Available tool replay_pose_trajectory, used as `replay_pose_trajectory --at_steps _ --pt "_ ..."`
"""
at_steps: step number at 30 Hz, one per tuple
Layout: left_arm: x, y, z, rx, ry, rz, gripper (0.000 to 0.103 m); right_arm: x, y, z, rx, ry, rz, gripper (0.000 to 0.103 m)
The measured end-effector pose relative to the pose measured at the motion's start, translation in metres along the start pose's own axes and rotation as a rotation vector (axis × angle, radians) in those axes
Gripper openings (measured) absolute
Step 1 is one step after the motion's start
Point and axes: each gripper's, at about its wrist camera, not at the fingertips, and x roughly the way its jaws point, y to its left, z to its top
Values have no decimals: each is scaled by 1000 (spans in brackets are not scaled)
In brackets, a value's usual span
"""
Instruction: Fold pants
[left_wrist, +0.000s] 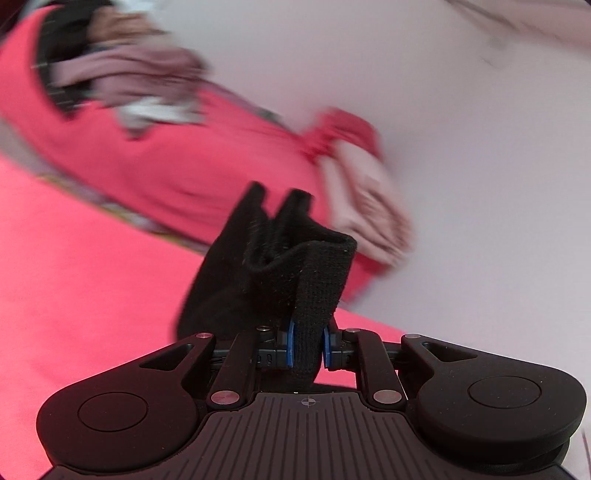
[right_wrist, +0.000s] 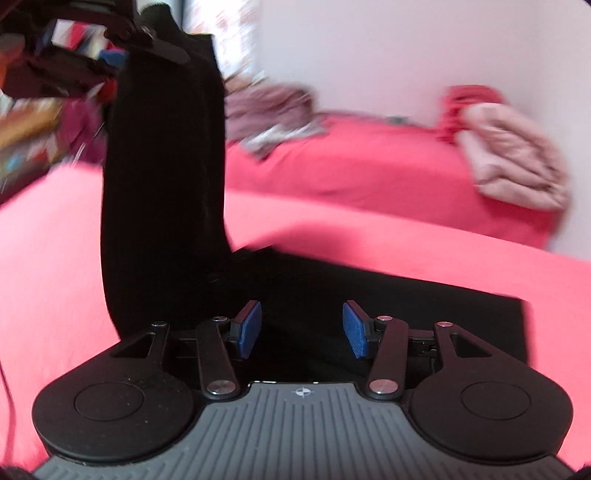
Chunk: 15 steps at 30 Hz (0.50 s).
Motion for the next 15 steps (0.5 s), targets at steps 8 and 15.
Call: replay_pose_trajectory --at_steps 8,15 --pt "135 -97 -82 257 302 -117 80 -72 -100 -40 288 -71 -301 55" --pt "171 -104 -139 374 429 -79 101 -87 -139 -57 360 -57 -368 55"
